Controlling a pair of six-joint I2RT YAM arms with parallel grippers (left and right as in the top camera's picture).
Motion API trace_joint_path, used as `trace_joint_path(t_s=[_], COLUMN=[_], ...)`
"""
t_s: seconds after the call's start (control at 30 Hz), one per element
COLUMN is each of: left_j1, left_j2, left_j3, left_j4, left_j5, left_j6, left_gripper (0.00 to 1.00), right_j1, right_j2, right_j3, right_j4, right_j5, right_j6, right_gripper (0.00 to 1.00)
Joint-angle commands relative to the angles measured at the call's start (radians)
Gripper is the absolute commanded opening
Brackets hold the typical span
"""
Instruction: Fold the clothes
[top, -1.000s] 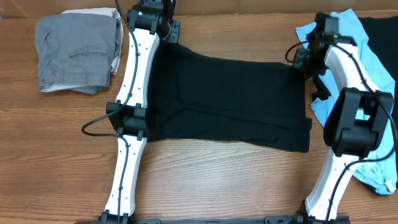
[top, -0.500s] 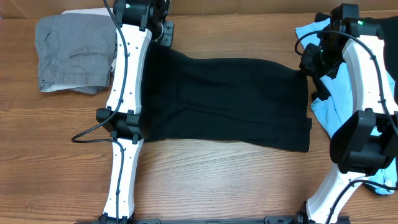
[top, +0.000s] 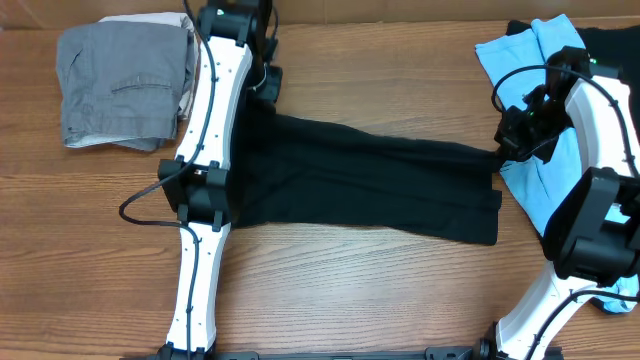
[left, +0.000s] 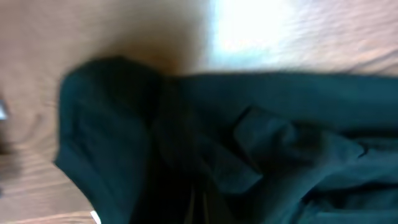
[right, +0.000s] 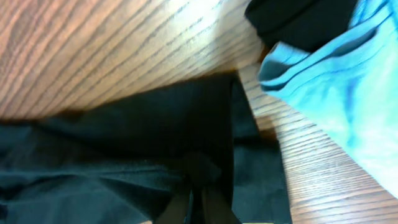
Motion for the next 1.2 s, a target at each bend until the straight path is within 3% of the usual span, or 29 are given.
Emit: trace_joint_path(t_s=[0.0,0.23,0.6,0.67,0.73,0.8,1.1,1.17], left_j1=[0.006,0.005,0.005,0.006,0.006,0.006,0.006,0.006], left_j2=[-0.117,-0.243,-0.253,-0.253,-0.253,-0.253,-0.260,-0.272], left_j3=[-0.080,-0.193,-0.434,-0.498,-0.546,-0.579,-0.441,-0.377], left_j4=[-0.004,-0.004,-0.003,0.002,0.016,0.030,-0.003,-0.004], left_j5=[0.007,0.016,0.037,0.034,0.034,0.034,-0.022,-0.017], left_j6=[0.024,0.041,0.046,0.060,0.069,0.069,0.068,0.064], left_gripper=[0.04,0.04,0.04,0.15,0.26,0.36,0.45,0.63], right_j1=[0.005,0.002,0.001,0.000,-0.001,-0.007,-0.067,-0.077], right_j2=[-0.020,-0.025,-0.040,-0.040,-0.040,-0.040,-0.047,-0.048], right_j3=[-0.020,-0.030,-0.035,-0.035,-0.035,-0.035,-0.034,-0.035], right_j4=[-0.001,-0.043,-0.078,-0.076,-0.077,-0.088,-0.137,-0.146], right_j5=[-0.019,-0.047,-0.060,-0.052,-0.037,-0.030,-0.047,-0.044], right_j6=[-0.011,-0.035,-0.063,-0.062,-0.062,-0.062,-0.130,-0.142], right_gripper=[0.04,0.04,0.04,0.11,0.33,0.40,0.48,0.50])
